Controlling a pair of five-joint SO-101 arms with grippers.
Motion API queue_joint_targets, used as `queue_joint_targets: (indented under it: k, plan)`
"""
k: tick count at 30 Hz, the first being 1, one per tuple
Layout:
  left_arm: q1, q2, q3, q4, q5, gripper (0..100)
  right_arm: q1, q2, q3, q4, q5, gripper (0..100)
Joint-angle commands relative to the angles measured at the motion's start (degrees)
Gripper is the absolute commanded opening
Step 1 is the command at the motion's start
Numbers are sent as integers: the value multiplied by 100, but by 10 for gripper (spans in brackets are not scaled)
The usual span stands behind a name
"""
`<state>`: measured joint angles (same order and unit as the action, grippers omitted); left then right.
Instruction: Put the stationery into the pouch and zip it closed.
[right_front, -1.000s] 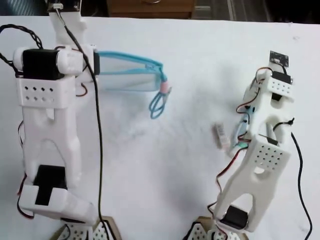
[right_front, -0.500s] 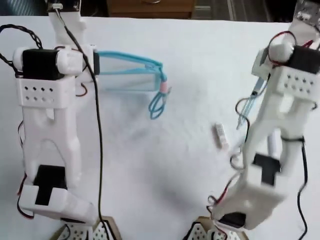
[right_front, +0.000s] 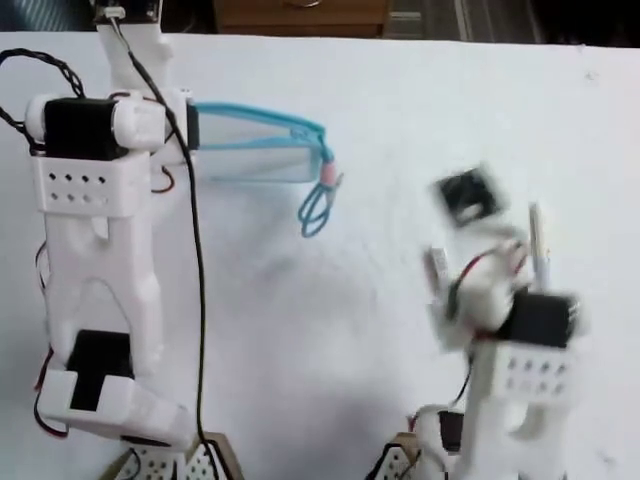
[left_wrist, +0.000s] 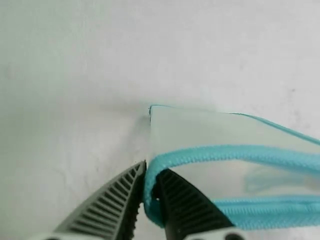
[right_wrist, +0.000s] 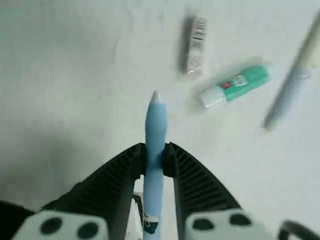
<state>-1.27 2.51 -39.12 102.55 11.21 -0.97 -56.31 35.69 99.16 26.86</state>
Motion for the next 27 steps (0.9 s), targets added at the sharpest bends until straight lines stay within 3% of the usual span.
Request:
queue_joint_targets:
  k: [1,5,8,13,18,24,27]
  plan:
    - [57,-40,-35,-44,44,23,-822,-725,176,-919,-1116,17]
    - [48,-40,-35,-44,44,23,-1613,-1305,193,-2993,-3051,17]
    - [40,-40,-35,-44,35,23,-1851,-1763,273,-4725,-3912,17]
    - [31,-40,-35,-44,35,23,-1868,-2246,862,-7486,-3947,17]
    - [31,-40,-35,-44,35,23,-1886,-2255,1029,-9244,-3938,17]
    - [48,-40,-35,-70,44,23,-2035,-1341,1046,-10967,-2796,17]
    - [57,-40,-35,-97,44,23,-2554,-725,1055,-11793,-2084,17]
